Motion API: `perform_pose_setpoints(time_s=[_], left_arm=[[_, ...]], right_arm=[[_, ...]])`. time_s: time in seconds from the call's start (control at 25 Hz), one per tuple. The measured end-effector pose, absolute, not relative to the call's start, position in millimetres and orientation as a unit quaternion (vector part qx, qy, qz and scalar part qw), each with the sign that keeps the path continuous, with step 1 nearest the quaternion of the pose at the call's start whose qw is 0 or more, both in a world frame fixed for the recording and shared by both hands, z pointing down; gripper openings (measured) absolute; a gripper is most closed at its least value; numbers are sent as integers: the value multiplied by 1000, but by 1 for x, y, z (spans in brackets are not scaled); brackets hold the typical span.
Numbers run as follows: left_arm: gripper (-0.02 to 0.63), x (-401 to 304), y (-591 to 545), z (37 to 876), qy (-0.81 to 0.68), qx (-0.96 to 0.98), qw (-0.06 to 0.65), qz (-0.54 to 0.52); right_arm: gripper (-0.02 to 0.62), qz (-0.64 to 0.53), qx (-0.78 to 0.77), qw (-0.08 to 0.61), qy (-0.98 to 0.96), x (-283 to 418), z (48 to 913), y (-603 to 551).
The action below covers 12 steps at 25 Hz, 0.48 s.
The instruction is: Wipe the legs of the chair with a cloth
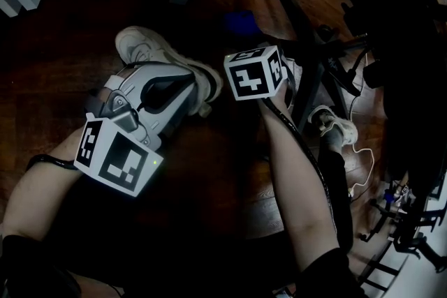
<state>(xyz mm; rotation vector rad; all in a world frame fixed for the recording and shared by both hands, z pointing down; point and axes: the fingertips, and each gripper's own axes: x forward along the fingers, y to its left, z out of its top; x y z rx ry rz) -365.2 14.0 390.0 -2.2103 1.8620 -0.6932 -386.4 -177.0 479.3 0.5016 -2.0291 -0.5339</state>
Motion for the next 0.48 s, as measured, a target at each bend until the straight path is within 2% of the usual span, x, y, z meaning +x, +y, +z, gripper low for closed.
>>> perform_pose_setpoints(time_s=[0.48], left_arm=[[11,-372,18,398,630,-740,68,-228]], right_arm=[[87,-212,178,459,-844,-409,490,-147]])
